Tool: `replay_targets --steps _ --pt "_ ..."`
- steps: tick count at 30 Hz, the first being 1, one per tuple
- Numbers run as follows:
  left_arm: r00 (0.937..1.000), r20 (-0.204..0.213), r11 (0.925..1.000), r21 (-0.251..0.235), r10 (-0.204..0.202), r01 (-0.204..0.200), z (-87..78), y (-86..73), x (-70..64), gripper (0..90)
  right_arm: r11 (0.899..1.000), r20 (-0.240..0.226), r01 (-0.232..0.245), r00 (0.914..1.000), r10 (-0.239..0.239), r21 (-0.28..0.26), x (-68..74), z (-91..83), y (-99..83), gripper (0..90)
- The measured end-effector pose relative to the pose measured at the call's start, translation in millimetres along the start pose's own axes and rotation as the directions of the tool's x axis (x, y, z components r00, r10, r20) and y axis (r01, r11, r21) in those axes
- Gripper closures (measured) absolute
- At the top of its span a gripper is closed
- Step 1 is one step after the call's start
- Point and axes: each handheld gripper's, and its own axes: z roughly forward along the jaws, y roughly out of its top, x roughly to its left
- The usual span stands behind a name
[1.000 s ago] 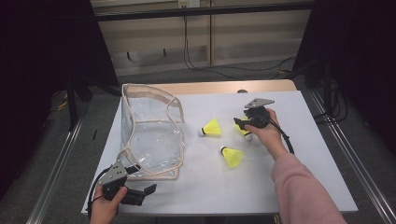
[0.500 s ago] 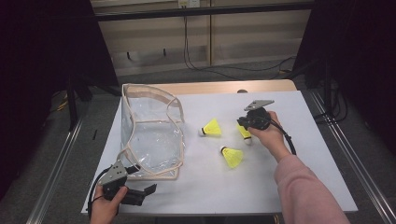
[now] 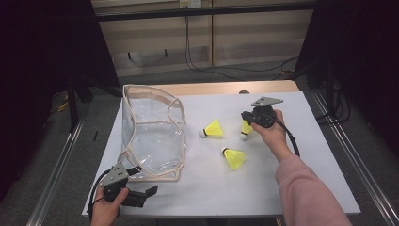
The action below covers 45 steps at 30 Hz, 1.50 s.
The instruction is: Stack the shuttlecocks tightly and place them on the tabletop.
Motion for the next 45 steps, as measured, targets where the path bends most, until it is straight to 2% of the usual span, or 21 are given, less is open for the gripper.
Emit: replay_targets --steps 1,4,6,10,16,17,26,27,28,29,32,45 --pt "1.0 0.0 1.0 -0.001 -0.001 0.001 0.1 -0.1 -0.1 2.8 1.0 -0.006 -0.011 0.9999 0.011 -0.002 -0.6 -0.9 -0.2 86.9" --pt "1.0 0.002 1.0 -0.004 -0.001 0.001 0.5 -0.2 -0.1 2.8 1.0 -0.009 -0.001 1.0 0.001 0.007 -1.2 -4.2 -0.4 87.5" --pt "1.0 0.002 1.0 -0.003 0.001 -0.001 0.2 -0.2 0.0 2.8 1.0 -0.023 -0.023 0.9995 0.023 0.008 0.7 -7.7 -0.9 87.3" --pt "1.0 0.002 1.0 -0.001 0.0 0.0 -0.2 -0.2 -0.1 2.9 1.0 -0.037 -0.031 0.9988 0.031 0.004 4.6 -15.1 -4.2 86.9" --pt "1.0 0.0 1.0 -0.001 0.0 0.0 -0.3 -0.1 -0.4 2.9 1.0 -0.061 -0.024 0.9979 0.024 0.01 9.4 -27.4 -10.6 86.4" --pt "1.0 -0.001 1.0 0.0 0.0 0.0 -0.2 0.0 -0.4 2.9 0.999 -0.067 -0.037 0.997 0.038 0.012 9.6 -29.8 -12.4 86.4" --pt "1.0 -0.002 1.0 0.0 0.0 0.0 -0.1 0.1 -0.4 2.8 0.997 -0.083 -0.065 0.9942 0.068 0.032 5.2 -39.8 -26.8 85.5" --pt "0.9999 -0.002 0.9999 -0.002 -0.011 0.011 0.2 -0.1 -1.2 2.9 0.997 -0.087 -0.063 0.994 0.066 0.032 4.6 -40.4 -28.0 85.3" --pt "1.0 -0.002 1.0 0.002 0.0 0.0 -0.2 0.2 -0.6 2.8 0.997 -0.092 -0.067 0.9933 0.07 0.038 4.1 -41.0 -29.5 85.3" --pt "0.9999 -0.003 0.9999 0.0 -0.011 0.011 0.1 -0.1 -1.3 2.8 0.997 -0.091 -0.068 0.9933 0.071 0.037 3.3 -41.8 -31.2 85.2" --pt "1.0 -0.001 1.0 0.002 0.002 -0.002 -0.3 0.1 -0.4 2.9 0.995 -0.098 -0.084 0.9912 0.089 0.049 2.2 -43.4 -35.3 85.0" --pt "1.0 -0.002 1.0 0.003 -0.002 0.002 -0.1 0.1 -1.1 3.0 0.996 -0.104 -0.067 0.9918 0.073 0.063 2.8 -47.6 -47.0 84.9"
